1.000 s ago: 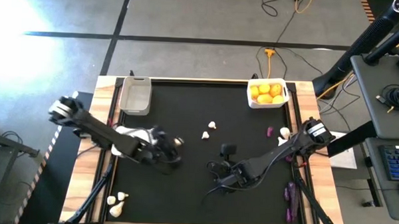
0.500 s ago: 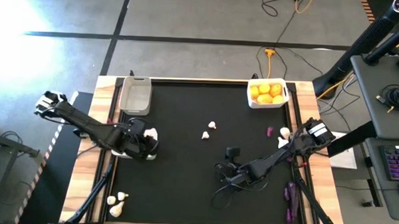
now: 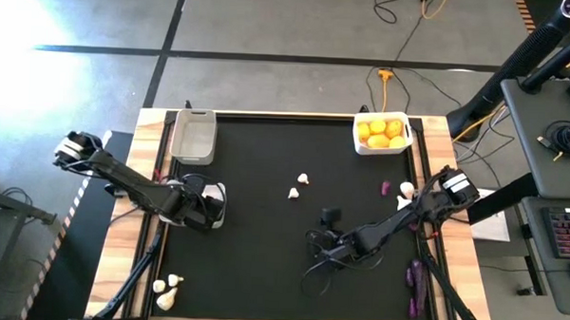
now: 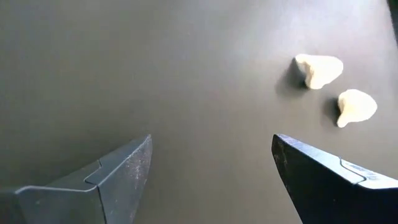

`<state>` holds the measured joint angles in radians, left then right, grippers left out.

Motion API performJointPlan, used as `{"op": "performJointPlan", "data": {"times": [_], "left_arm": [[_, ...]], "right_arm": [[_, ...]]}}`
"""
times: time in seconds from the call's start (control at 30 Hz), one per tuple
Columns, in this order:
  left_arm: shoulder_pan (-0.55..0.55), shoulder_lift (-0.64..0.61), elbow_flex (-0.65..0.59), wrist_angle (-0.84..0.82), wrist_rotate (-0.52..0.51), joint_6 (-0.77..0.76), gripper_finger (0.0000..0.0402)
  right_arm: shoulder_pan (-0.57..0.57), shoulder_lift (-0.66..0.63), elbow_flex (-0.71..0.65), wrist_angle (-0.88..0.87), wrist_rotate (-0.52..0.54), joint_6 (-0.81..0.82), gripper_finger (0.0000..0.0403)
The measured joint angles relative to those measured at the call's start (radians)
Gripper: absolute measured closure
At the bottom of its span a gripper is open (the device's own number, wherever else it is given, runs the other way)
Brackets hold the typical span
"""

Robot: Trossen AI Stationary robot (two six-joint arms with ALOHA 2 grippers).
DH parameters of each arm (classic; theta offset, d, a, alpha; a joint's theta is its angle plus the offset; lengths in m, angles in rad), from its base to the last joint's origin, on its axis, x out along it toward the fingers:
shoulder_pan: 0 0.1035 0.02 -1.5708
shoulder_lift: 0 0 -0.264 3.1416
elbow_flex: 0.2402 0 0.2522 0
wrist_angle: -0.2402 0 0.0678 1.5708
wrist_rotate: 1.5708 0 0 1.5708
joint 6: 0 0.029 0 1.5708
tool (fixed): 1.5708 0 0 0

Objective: Sort produce into baskets
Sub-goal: Put the white garlic into the bottom white bin

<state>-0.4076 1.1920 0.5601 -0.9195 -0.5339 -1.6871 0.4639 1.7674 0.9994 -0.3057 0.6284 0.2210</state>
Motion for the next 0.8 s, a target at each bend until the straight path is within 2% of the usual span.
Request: {"op": "performJointPlan", "data": {"times": [0.17, 0.3, 0.4, 0.6, 0.8], "left_arm": [[0.0, 0.019, -0.001, 0.0, 0.008, 0.002, 0.023], [0.0, 0.048, -0.001, 0.0, 0.019, 0.061, 0.0228], [0.0, 0.073, -0.001, 0.004, -0.006, 0.086, 0.0228], [0.0, 0.097, 0.006, 0.0, -0.018, 0.086, 0.0227], [0.0, 0.096, 0.037, -0.083, -0.029, 0.028, 0.0217]], "right_arm": [[-0.003, -0.001, 0.008, 0.023, 0.0, 0.0, 0.0078], [-0.002, -0.001, 0.008, 0.026, 0.0, 0.003, 0.0078], [-0.002, -0.005, 0.008, 0.026, 0.0, 0.003, 0.0078], [-0.002, -0.021, 0.008, 0.02, 0.0, -0.011, 0.0078], [-0.005, -0.033, 0.01, 0.028, 0.003, -0.045, 0.0078]]}}
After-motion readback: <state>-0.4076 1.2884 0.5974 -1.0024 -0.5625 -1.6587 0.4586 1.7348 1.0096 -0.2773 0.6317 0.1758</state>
